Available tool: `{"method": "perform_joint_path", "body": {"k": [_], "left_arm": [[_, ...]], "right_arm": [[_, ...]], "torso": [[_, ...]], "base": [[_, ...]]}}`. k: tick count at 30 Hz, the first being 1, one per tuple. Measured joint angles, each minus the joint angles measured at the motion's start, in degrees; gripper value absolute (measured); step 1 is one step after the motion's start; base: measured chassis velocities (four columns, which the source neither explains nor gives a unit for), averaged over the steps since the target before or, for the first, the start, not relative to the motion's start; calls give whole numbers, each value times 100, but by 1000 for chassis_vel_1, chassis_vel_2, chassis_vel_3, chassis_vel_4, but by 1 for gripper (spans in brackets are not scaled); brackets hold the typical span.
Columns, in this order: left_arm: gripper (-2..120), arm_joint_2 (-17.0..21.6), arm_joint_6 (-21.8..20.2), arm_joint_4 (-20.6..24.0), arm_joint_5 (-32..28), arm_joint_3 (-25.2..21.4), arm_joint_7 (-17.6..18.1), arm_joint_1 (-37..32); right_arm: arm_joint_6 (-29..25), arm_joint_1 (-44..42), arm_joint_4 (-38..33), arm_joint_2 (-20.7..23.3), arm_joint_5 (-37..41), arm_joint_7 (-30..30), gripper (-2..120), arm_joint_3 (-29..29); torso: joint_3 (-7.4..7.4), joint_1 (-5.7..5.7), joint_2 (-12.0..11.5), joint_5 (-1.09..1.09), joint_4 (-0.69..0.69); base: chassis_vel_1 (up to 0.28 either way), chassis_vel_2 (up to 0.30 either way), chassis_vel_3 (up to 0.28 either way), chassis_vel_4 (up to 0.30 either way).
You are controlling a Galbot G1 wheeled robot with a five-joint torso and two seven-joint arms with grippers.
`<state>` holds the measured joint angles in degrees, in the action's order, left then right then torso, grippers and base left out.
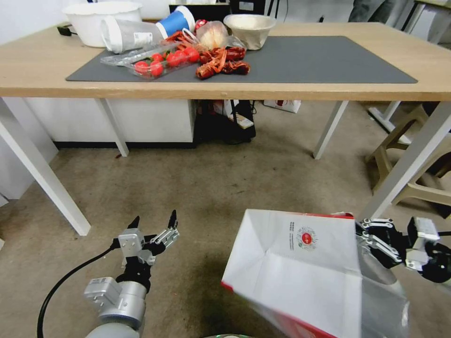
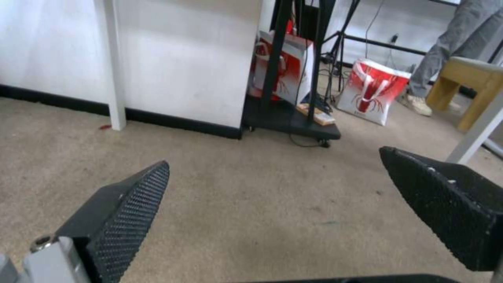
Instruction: Pick up the food delivery bag from the floor and place it on the table.
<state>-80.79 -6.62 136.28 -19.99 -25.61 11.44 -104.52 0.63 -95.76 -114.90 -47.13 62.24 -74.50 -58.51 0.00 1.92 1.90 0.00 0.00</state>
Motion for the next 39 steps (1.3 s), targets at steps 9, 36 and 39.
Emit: {"method": "perform_joint_path", "body": {"k": [9, 36, 39], "left_arm": [[100, -11, -3, 26, -19, -6, 36, 3], [100, 1, 21, -18, 61, -8, 18, 26], [100, 10, 6, -21, 62, -7, 12, 23]], "right_arm": [[451, 11, 112, 4, 405, -583, 0, -111], [504, -22, 149, -105, 383, -728, 0, -107], [495, -33, 134, -122, 370, -728, 0, -100]], "torso": [[0, 0, 0, 0, -1], [27, 1, 47, 0, 0], [66, 1, 87, 0, 0]], "base": [[0, 0, 0, 0], [0, 0, 0, 0], [0, 0, 0, 0]]}}
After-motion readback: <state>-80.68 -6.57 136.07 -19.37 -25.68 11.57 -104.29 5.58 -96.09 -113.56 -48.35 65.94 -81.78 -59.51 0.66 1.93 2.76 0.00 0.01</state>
